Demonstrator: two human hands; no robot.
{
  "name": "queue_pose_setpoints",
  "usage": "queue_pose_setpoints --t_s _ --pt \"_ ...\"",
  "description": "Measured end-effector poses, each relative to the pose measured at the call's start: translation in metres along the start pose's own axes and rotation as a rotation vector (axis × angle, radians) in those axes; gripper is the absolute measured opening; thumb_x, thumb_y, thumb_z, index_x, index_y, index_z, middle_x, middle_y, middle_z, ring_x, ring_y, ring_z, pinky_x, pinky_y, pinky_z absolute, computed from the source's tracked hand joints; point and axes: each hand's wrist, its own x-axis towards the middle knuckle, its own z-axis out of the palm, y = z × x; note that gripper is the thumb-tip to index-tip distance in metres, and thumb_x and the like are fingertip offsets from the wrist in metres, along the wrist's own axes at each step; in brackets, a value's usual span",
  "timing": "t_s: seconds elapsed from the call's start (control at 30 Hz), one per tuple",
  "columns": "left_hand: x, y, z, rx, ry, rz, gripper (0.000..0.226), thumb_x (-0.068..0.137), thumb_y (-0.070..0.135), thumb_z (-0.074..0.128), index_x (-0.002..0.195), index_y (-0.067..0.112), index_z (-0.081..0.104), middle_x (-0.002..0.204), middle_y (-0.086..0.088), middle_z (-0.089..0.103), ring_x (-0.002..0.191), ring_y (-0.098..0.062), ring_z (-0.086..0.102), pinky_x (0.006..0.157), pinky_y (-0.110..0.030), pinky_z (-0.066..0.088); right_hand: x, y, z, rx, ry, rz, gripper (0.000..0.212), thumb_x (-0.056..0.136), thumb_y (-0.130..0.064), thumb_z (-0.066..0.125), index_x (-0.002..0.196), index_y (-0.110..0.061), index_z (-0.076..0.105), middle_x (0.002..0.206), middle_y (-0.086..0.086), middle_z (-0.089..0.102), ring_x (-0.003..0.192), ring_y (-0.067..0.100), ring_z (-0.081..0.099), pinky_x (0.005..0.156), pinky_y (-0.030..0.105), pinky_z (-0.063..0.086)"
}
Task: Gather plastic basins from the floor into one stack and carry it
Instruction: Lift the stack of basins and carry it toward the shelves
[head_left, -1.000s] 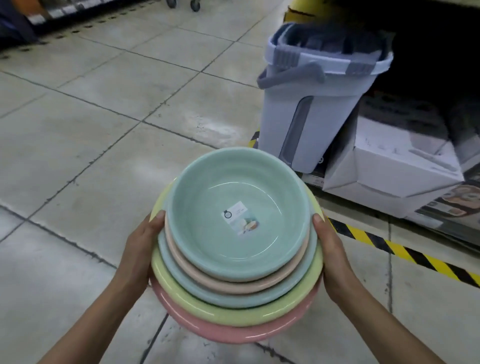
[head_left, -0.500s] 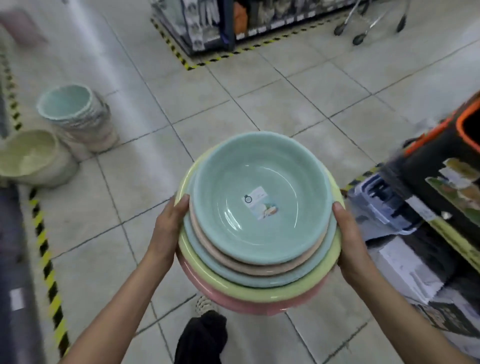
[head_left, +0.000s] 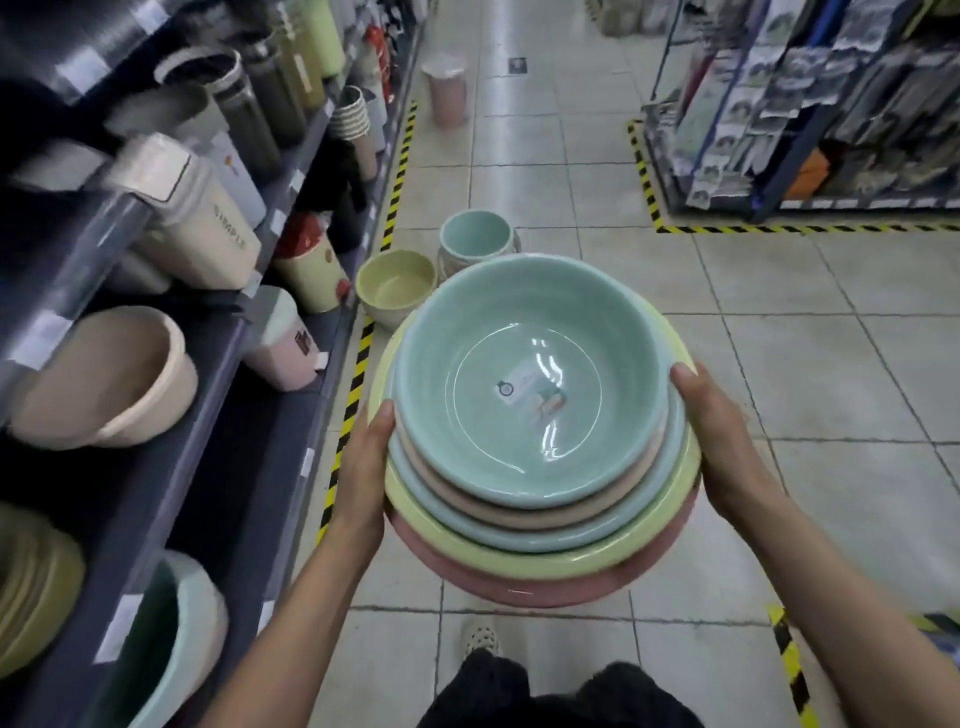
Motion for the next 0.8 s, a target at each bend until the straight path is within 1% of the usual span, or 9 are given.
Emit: queue_pose_setpoints --t_s 0.1,0.17,0.23,0.4,0.5,0.57,0.63,0.7,0.8 --pt "0.015 0.002 -0.03 -0.069 0.123 -0.047 0.042 0.094 0.055 0.052 0.118 0.026 0.07 0.119 -0.005 0.072 0.115 -0.024 0.066 0.103 -0.055 0.045 0.054 -0.012 0.042 -0.037 -0.115 0.009 0.043 0.089 -0.059 0.052 0.128 -0.043 0.059 0.122 -0.004 0.071 0.11 0.018 0.069 0.098 0.052 0.051" --pt "0.03 0.004 -0.046 -0.092 0.222 -0.063 0.045 0.091 0.057 0.054 0.119 0.026 0.07 0.119 -0.004 0.072 0.115 -0.024 0.065 0.103 -0.056 0.045 0.09 -0.017 0.072 -0.06 -0.193 0.018 0.043 0.088 -0.062 0.052 0.126 -0.042 0.06 0.12 -0.004 0.071 0.107 0.019 0.069 0.097 0.053 0.052" --pt "0.047 0.007 -0.061 -0.107 0.332 -0.053 0.046 0.09 0.057 0.055 0.121 0.027 0.068 0.12 -0.002 0.072 0.115 -0.022 0.066 0.102 -0.055 0.046 0.127 -0.019 0.102 -0.068 -0.271 0.03 0.046 0.086 -0.065 0.053 0.125 -0.041 0.061 0.118 -0.004 0.071 0.106 0.02 0.07 0.097 0.055 0.052" --pt "0.094 0.005 -0.081 -0.199 0.539 -0.059 0.05 0.091 0.06 0.053 0.13 0.031 0.062 0.126 0.0 0.069 0.118 -0.022 0.064 0.102 -0.054 0.046 0.236 -0.021 0.179 -0.094 -0.567 0.038 0.051 0.089 -0.065 0.053 0.129 -0.035 0.061 0.123 0.0 0.071 0.11 0.024 0.069 0.096 0.056 0.052" --pt "0.114 0.001 -0.081 -0.25 0.725 -0.053 0.05 0.092 0.059 0.055 0.133 0.032 0.059 0.13 0.0 0.067 0.12 -0.023 0.062 0.103 -0.055 0.045 0.296 -0.028 0.227 -0.13 -0.748 0.07 0.056 0.086 -0.066 0.054 0.128 -0.031 0.063 0.122 0.001 0.071 0.111 0.026 0.069 0.096 0.055 0.052" --pt "0.122 0.001 -0.08 -0.313 0.863 -0.043 0.042 0.093 0.054 0.055 0.128 0.033 0.063 0.125 -0.001 0.069 0.115 -0.023 0.066 0.1 -0.053 0.047 0.326 -0.037 0.261 -0.173 -0.855 0.088 0.054 0.085 -0.063 0.055 0.125 -0.029 0.066 0.118 0.0 0.074 0.109 0.025 0.07 0.093 0.051 0.053" --pt "0.129 0.002 -0.08 -0.36 0.947 -0.038 0.036 0.096 0.048 0.052 0.126 0.031 0.065 0.121 0.0 0.071 0.112 -0.022 0.068 0.098 -0.051 0.049 0.346 -0.043 0.295 -0.208 -0.955 0.11 0.046 0.092 -0.057 0.054 0.121 -0.025 0.069 0.113 0.001 0.076 0.107 0.024 0.071 0.092 0.048 0.054" --pt "0.133 0.001 -0.083 -0.391 1.039 -0.042 0.033 0.099 0.043 0.049 0.125 0.031 0.066 0.119 0.001 0.072 0.11 -0.02 0.068 0.099 -0.051 0.049 0.357 -0.042 0.328 -0.24 -1.081 0.118 0.042 0.095 -0.049 0.049 0.12 -0.022 0.07 0.114 0.004 0.075 0.107 0.023 0.07 0.095 0.051 0.052" --pt "0.137 -0.013 -0.098 -0.433 1.16 -0.055 0.034 0.098 0.047 0.048 0.125 0.034 0.064 0.122 0.003 0.071 0.113 -0.019 0.067 0.101 -0.053 0.047 0.366 -0.028 0.379 -0.312 -1.174 0.122 0.037 0.098 -0.042 0.047 0.118 -0.02 0.07 0.111 0.003 0.076 0.103 0.02 0.072 0.098 0.053 0.051"
